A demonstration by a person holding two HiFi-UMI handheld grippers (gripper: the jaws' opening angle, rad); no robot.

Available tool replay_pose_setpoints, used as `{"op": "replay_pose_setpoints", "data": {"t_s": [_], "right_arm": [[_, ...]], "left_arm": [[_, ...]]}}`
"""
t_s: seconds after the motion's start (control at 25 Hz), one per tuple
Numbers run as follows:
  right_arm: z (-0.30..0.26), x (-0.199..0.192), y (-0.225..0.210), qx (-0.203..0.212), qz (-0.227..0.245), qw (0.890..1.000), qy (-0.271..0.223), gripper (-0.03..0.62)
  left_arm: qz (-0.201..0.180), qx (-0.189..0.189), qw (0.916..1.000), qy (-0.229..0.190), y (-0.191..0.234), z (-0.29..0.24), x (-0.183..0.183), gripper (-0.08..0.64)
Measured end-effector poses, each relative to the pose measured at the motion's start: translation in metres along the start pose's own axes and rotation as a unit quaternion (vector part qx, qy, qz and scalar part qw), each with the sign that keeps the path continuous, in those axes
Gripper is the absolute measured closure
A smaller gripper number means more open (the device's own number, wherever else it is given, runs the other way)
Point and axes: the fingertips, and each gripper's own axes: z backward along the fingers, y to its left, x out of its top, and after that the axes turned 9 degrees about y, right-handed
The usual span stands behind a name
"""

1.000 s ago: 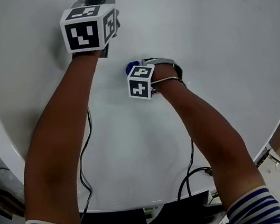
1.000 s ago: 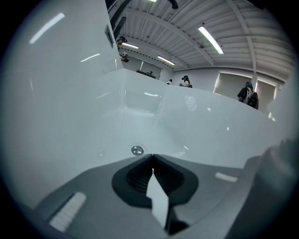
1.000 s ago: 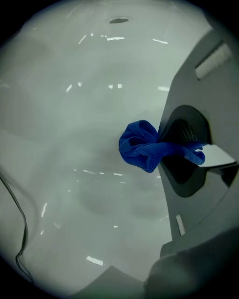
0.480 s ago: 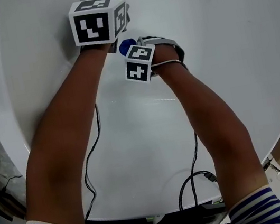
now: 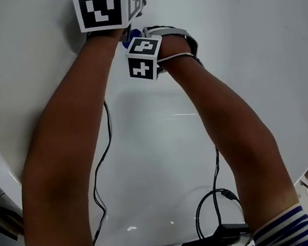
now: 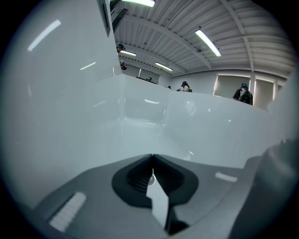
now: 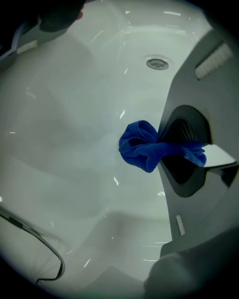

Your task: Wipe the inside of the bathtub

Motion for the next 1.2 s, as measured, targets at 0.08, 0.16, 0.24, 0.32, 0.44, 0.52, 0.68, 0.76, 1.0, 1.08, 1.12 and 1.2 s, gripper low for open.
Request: {"op": "replay_pose_setpoints", "data": {"t_s": [0.08,0.16,0.24,0.32,0.44,0.52,0.68,0.76,1.0,1.08,1.12,1.2], "right_arm": [[-0.004,0.001,0.009,0.007,0.007,1.0,0.001,0.54],[-0.009,0.001,0.022,0.007,0.013,1.0,0.002,0.54],[-0.014,0.001,0.039,0.003,0.018,1.0,0.003,0.54],[-0.016,0.001,0.051,0.008,0.027,1.0,0.006,0.54],[-0.021,-0.001,0.061,0.02,0.034,0.999,0.01,0.54],[-0.023,-0.001,0.071,0.026,0.035,0.999,0.012,0.54],[-0.024,0.001,0.098,0.039,0.038,0.998,0.015,0.54],[-0.022,0.002,0.116,0.047,0.038,0.998,0.014,0.54],[-0.008,0.007,0.186,0.077,0.047,0.996,0.012,0.541],[-0.005,0.007,0.21,0.087,0.051,0.995,0.012,0.541],[-0.005,0.006,0.221,0.091,0.053,0.994,0.011,0.541],[-0.009,0.001,0.24,0.101,0.056,0.993,0.012,0.541]], "left_arm": [[-0.002,-0.002,1.0,-0.001,0.0,0.0,0.002,0.557],[-0.001,-0.004,1.0,-0.007,-0.001,0.004,0.002,0.557],[0.001,-0.004,0.9998,-0.017,-0.003,0.009,0.0,0.557],[0.001,-0.005,0.9998,-0.021,-0.005,0.012,0.0,0.557],[0.0,-0.005,0.9998,-0.019,-0.006,0.009,0.0,0.557],[0.0,-0.004,0.9998,-0.018,-0.006,0.01,-0.003,0.557],[0.005,-0.004,1.0,-0.005,-0.009,0.016,-0.017,0.557],[0.008,-0.004,1.0,-0.002,-0.013,0.022,-0.024,0.557],[0.017,0.0,0.9999,0.004,-0.02,0.055,-0.041,0.557],[0.018,0.001,0.9998,0.005,-0.023,0.066,-0.048,0.557],[0.018,0.002,0.9998,0.005,-0.026,0.07,-0.052,0.557],[0.019,0.002,0.9998,0.004,-0.032,0.073,-0.061,0.557]]}}
